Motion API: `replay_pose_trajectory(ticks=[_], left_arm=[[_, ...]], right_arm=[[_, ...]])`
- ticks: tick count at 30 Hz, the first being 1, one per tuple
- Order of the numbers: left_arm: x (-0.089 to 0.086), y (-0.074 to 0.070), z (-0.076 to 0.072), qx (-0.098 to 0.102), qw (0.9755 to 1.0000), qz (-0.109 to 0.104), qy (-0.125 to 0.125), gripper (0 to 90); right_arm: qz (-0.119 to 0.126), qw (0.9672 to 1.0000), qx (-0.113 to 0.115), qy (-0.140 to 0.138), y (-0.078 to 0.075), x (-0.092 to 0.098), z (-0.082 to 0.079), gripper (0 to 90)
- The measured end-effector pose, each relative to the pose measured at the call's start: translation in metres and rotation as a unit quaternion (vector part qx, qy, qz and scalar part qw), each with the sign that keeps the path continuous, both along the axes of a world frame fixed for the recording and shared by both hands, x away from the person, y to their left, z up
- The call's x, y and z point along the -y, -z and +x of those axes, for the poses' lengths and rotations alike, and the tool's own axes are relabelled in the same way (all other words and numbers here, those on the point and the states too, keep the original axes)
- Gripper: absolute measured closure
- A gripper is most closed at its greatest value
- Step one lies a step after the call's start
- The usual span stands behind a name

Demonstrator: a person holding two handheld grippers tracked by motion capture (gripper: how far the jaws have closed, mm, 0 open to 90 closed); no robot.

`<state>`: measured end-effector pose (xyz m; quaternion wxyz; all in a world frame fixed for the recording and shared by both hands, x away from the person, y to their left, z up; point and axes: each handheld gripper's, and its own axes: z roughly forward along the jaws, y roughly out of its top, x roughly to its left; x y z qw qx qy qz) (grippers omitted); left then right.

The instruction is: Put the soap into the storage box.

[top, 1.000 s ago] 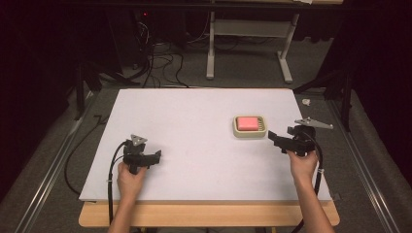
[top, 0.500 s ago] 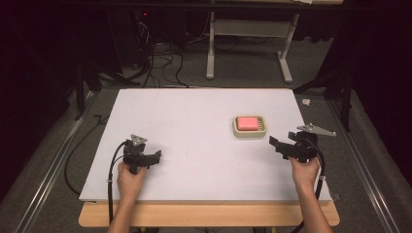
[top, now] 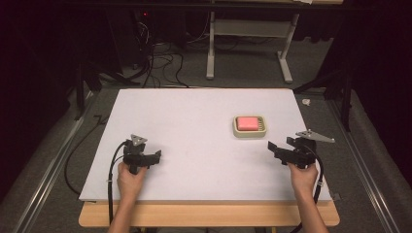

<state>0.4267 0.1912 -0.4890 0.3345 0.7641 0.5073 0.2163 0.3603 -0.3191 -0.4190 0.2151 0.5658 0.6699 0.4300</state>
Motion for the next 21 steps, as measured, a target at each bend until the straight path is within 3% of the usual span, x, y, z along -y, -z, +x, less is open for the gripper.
replay_pose_trajectory(ticks=[21], left_arm=[[0.0, 0.0, 0.0, 0.0, 1.0, 0.0, 0.0, 15.3]], right_arm=[[-0.001, 0.9999, -0.003, -0.015, 0.012, -0.013, -0.006, 16.3]])
